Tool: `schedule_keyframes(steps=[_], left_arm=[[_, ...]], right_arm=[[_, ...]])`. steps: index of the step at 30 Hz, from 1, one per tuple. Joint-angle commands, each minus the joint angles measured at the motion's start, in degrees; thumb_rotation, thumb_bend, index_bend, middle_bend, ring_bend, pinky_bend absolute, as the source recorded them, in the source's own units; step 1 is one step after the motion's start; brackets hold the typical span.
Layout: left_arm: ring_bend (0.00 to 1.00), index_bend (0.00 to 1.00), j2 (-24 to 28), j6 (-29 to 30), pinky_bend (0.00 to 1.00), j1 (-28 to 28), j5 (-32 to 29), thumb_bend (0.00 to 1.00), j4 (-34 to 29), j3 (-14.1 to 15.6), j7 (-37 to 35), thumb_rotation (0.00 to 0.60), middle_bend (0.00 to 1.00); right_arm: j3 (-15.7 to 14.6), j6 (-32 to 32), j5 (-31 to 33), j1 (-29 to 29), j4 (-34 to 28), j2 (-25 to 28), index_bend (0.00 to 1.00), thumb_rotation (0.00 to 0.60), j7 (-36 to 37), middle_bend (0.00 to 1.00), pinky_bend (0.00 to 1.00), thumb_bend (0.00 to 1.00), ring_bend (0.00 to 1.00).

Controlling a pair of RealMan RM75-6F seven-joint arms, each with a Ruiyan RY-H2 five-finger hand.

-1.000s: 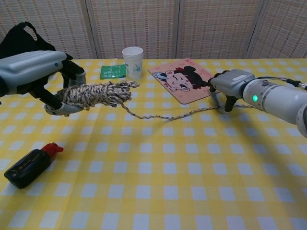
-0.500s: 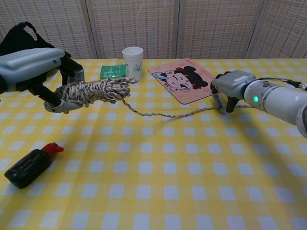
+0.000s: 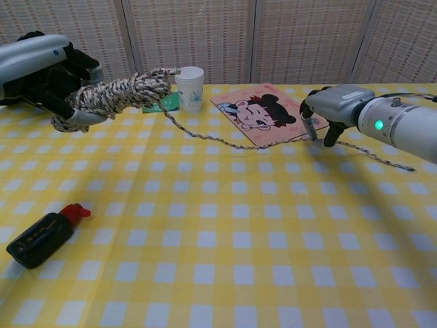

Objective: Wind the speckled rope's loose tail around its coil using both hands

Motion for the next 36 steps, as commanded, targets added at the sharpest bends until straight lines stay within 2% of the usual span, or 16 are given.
schedule_keyframes(steps=[1, 6, 11, 19, 25, 30, 36], left_arm=[[0.49, 0.75, 0.66, -0.44, 0.0, -0.3, -2.13, 0.29, -0.05, -1.31, -0.34, 0.552, 0.72], [0.49, 0.75, 0.37, -1.66, 0.0, -1.33, -6.68, 0.29, -0.13, -3.9, -1.7, 0.552, 0.72], [0.49, 0.75, -0.54, -1.98, 0.0, -2.91, -11.44, 0.29, -0.61, -6.41, -1.06, 0.544, 0.72], [0.49, 0.75, -3.79, 2.17, 0.0, -6.9, -20.57, 0.29, 0.3, -8.23, 10.65, 0.529, 0.72], [0.49, 0.75, -7.24, 5.24, 0.0, -9.56, -25.13, 0.29, 2.53, -7.8, 18.12, 0.505, 0.73], [0.5, 0.75, -10.2, 7.23, 0.0, -10.77, -25.3, 0.29, 4.56, -6.43, 21.39, 0.49, 0.73], [0.5, 0.75, -12.55, 7.47, 0.0, -10.86, -23.24, 0.29, 4.75, -4.23, 21.31, 0.468, 0.73]], right_arm=[[0.05, 4.31, -4.15, -2.07, -9.29, 6.35, 0.6, 0.6, 2.57, 0.18, 0.0, 0.51, 0.0], [-0.72, 8.34, -9.75, -3.38, -19.77, 11.74, 0.62, 0.6, 3.65, 0.2, 0.0, 0.55, 0.0], [-2.13, 10.11, -14.36, -3.4, -27.49, 14.29, 0.62, 0.6, 2.17, 0.2, 0.0, 0.55, 0.0], [-1.83, 11.82, -20.2, -2.12, -36.43, 15.89, 0.62, 0.6, 1.6, 0.2, 0.0, 0.55, 0.0], [0.87, 12.64, -20.95, -0.5, -40.31, 16.01, 0.62, 0.6, 1.55, 0.2, 0.0, 0.55, 0.0], [3.55, 12.8, -19.11, 1.31, -41.79, 15.53, 0.62, 0.6, -0.06, 0.2, 0.0, 0.55, 0.0], [6.04, 12.54, -15.52, 3.66, -41.71, 14.08, 0.62, 0.6, -2.23, 0.2, 0.0, 0.55, 0.0]])
